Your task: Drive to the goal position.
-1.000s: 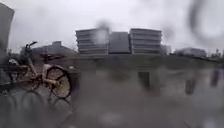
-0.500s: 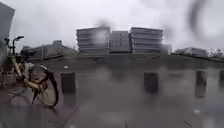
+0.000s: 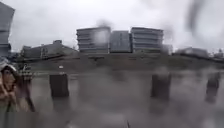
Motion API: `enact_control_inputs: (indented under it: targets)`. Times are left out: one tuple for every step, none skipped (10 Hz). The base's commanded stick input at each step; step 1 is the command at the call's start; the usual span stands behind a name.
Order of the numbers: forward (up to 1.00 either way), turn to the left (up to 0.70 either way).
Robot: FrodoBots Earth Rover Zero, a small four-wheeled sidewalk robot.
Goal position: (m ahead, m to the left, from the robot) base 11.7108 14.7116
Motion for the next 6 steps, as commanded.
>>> enact_control_inputs:
  targets:
    - [1.00, 0.00]
    - [1.00, 0.00]
    - [1.00, 0.00]
    - [1.00, 0.00]
    - [1.00, 0.00]
    - [1.00, 0.00]
